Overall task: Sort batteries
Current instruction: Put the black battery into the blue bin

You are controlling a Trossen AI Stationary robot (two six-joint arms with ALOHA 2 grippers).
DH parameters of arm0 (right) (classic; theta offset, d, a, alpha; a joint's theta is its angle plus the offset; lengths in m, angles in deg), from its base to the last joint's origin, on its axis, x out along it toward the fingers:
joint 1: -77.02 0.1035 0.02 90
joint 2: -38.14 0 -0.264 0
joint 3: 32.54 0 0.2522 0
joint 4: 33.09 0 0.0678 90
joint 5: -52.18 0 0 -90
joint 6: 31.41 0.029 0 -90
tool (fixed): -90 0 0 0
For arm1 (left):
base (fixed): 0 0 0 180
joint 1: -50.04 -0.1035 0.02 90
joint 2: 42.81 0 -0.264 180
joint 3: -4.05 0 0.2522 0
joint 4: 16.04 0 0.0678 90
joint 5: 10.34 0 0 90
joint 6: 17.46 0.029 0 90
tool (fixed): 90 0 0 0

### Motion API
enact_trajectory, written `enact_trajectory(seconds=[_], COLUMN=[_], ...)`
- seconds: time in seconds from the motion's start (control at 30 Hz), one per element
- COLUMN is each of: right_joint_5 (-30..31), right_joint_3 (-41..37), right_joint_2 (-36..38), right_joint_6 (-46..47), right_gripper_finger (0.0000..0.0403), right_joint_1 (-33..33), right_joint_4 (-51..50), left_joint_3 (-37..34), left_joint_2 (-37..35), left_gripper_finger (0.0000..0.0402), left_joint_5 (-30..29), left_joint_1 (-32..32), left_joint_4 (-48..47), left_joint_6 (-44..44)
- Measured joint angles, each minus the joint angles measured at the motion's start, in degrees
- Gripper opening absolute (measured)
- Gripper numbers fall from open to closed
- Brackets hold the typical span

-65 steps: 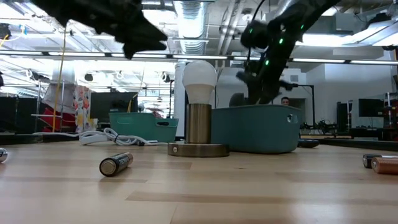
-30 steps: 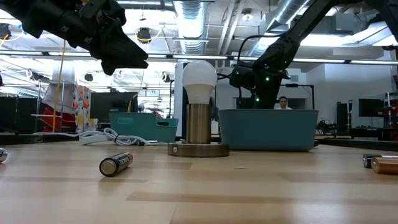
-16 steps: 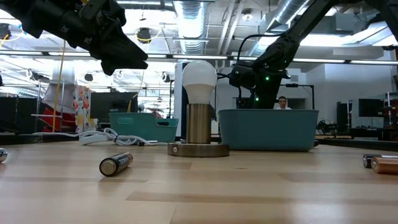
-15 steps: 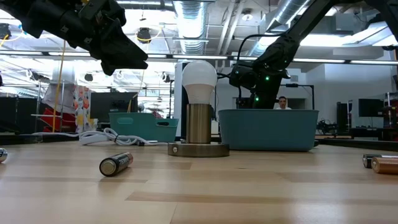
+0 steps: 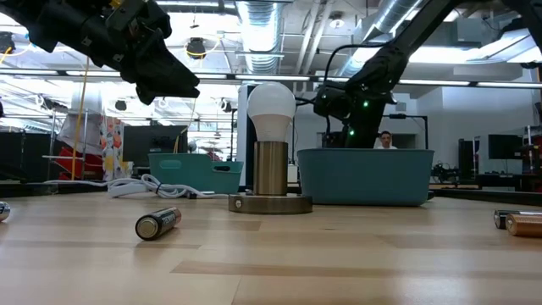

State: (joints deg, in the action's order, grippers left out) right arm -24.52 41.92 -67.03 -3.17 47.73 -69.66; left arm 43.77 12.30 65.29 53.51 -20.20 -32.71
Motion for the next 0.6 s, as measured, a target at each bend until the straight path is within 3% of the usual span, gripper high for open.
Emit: enact_trajectory(seconds=[0.37, 0.6], right_joint_5=[0.28, 0.26], right_joint_3=[0.06, 0.12], right_joint_2=[8.08, 16.93], right_joint_6=[-1.41, -4.93], right_gripper_finger=[0.0033, 0.0033], right_joint_1=[0.76, 6.15], right_joint_4=[-0.61, -0.82], left_joint_3=[0.0, 0.0], left_joint_2=[0.0, 0.0], left_gripper_finger=[0.015, 0.015], left_joint_5=[0.0, 0.02], left_joint_1=[0.0, 0.0], left_joint_4=[-0.01, -1.64], left_joint_6=[0.63, 0.58])
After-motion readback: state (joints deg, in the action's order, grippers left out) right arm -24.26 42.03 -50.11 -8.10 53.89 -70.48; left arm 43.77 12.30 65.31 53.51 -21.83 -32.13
